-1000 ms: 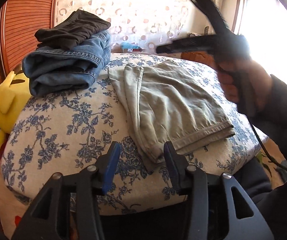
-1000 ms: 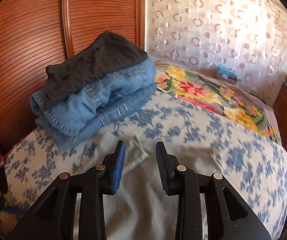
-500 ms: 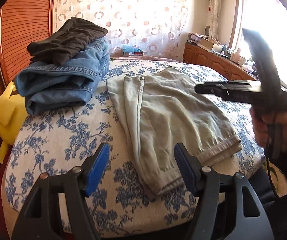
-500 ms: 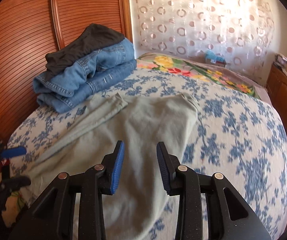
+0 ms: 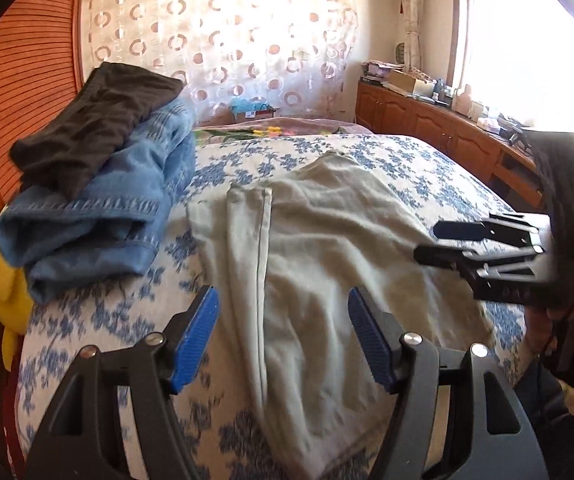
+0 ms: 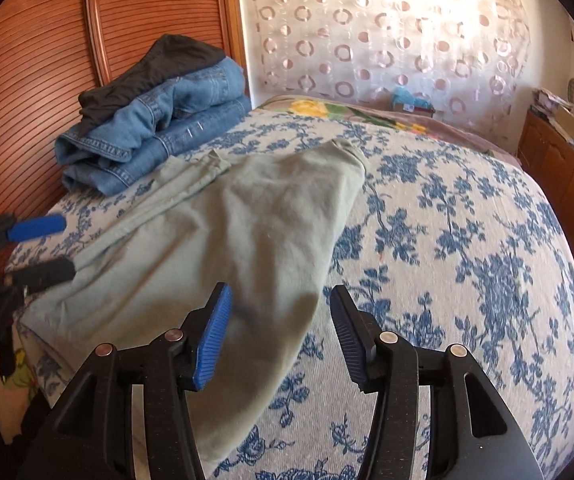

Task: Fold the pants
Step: 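Move the left gripper to the hem end of the folded shorts, then move the right gripper down to the cuffs of the grey-green shorts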

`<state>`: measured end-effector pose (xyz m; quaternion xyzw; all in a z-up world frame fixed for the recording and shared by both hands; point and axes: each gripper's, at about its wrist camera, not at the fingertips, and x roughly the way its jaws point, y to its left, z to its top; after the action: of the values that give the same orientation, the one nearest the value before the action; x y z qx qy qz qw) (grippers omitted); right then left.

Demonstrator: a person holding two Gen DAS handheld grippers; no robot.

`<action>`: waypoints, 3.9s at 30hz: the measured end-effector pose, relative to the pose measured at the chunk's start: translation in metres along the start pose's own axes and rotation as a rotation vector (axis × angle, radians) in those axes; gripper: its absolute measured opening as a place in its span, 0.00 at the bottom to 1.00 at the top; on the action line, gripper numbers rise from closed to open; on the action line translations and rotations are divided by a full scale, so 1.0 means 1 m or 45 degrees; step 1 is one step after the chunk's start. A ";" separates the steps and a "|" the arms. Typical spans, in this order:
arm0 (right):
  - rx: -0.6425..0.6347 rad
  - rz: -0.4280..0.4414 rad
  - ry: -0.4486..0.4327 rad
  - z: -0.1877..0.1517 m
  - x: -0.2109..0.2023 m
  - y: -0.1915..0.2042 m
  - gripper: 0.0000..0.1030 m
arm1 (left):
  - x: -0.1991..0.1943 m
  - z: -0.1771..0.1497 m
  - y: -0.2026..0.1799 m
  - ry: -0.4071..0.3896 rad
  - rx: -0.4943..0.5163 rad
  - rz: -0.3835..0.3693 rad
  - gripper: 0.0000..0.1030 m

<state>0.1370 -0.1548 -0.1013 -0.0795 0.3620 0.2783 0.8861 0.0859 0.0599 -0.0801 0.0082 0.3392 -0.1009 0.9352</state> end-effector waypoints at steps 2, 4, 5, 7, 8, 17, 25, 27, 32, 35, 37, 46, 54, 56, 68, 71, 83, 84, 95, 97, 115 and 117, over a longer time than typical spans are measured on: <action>0.009 0.000 -0.014 -0.001 -0.003 0.000 0.50 | 0.010 0.010 -0.001 0.008 0.021 0.000 0.63; 0.010 0.000 -0.013 -0.002 -0.002 0.000 0.50 | 0.018 0.017 -0.003 0.018 0.037 0.002 0.58; 0.012 0.002 -0.015 -0.003 -0.002 0.000 0.50 | 0.022 0.020 -0.003 0.022 0.041 0.001 0.57; 0.008 0.000 -0.023 -0.003 -0.003 0.000 0.50 | 0.032 0.028 -0.003 0.038 0.049 -0.005 0.54; 0.006 0.000 -0.027 -0.003 -0.003 0.001 0.50 | 0.037 0.031 -0.003 0.047 0.054 -0.003 0.53; 0.014 0.005 -0.039 -0.005 -0.003 0.000 0.50 | 0.074 0.052 0.001 0.123 0.090 0.042 0.47; 0.020 0.002 -0.043 -0.005 -0.003 0.000 0.50 | 0.101 0.066 -0.002 0.181 0.119 0.078 0.38; 0.022 0.005 -0.043 -0.005 -0.003 0.000 0.50 | 0.109 0.069 -0.002 0.200 0.123 0.079 0.35; 0.019 0.003 -0.049 -0.005 -0.004 0.000 0.50 | 0.127 0.075 0.000 0.257 0.151 0.134 0.31; 0.018 0.004 -0.052 -0.006 -0.004 0.000 0.50 | 0.130 0.079 0.002 0.263 0.149 0.142 0.22; 0.019 0.005 -0.054 -0.006 -0.004 0.000 0.50 | 0.128 0.079 0.005 0.256 0.150 0.151 0.11; 0.019 0.005 -0.056 -0.007 -0.004 -0.001 0.50 | 0.109 0.086 0.037 0.185 0.109 0.226 0.05; 0.021 0.004 -0.052 -0.007 -0.004 -0.001 0.50 | 0.094 0.085 0.058 0.164 0.054 0.232 0.06; 0.022 0.005 -0.050 -0.007 -0.004 -0.001 0.50 | 0.089 0.083 0.059 0.159 0.039 0.214 0.09; 0.029 0.003 -0.046 -0.009 -0.002 -0.002 0.50 | 0.056 0.060 0.041 0.104 0.049 0.123 0.46; 0.030 0.004 -0.046 -0.008 -0.001 -0.002 0.50 | 0.052 0.050 0.036 0.095 0.038 0.080 0.57; 0.041 0.000 -0.039 -0.008 0.000 -0.002 0.50 | 0.049 0.023 0.021 0.096 0.025 0.042 0.64; 0.041 0.000 -0.039 -0.008 0.000 -0.002 0.50 | 0.049 0.021 0.021 0.097 0.022 0.043 0.64; 0.070 0.020 0.004 -0.003 0.001 -0.009 0.50 | 0.043 0.006 0.025 0.047 -0.032 0.040 0.64; 0.063 0.000 0.005 0.000 0.002 -0.011 0.50 | 0.040 0.005 0.027 0.030 -0.044 0.040 0.64; 0.131 -0.011 0.109 0.070 0.062 -0.048 0.50 | 0.030 0.000 0.037 -0.038 -0.112 0.037 0.64; 0.141 -0.004 0.119 0.076 0.071 -0.051 0.50 | 0.030 0.000 0.037 -0.039 -0.113 0.035 0.64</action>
<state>0.2521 -0.1405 -0.0982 -0.0438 0.4176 0.2524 0.8718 0.1152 0.0906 -0.1009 -0.0301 0.3290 -0.0730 0.9410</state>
